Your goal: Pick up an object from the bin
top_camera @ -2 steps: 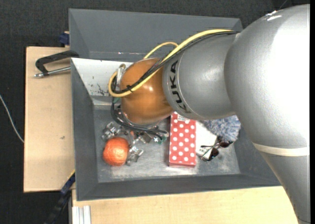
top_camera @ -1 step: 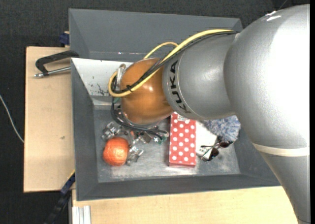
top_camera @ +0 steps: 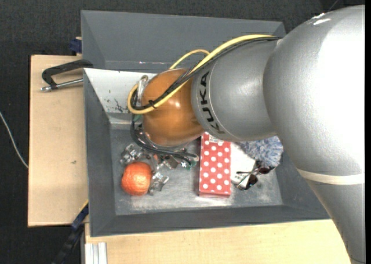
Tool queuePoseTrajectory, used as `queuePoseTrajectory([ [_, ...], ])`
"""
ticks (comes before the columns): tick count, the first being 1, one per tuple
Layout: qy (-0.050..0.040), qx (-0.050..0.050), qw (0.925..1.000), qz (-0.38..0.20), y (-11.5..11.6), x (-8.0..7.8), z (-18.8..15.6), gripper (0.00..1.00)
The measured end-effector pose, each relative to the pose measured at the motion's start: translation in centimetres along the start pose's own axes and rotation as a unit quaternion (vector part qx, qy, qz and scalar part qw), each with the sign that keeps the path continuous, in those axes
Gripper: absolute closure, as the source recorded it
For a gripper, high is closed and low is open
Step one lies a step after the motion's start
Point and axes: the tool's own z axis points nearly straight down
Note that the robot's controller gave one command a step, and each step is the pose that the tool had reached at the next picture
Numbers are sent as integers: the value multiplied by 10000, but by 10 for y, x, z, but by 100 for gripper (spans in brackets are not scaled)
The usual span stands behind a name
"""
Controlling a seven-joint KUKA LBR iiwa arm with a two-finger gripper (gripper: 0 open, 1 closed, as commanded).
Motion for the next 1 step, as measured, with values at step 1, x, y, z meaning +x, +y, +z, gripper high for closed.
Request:
queuePoseTrajectory([
  [1, 0, 0, 10000, -1, 0, 0, 0, 100],
])
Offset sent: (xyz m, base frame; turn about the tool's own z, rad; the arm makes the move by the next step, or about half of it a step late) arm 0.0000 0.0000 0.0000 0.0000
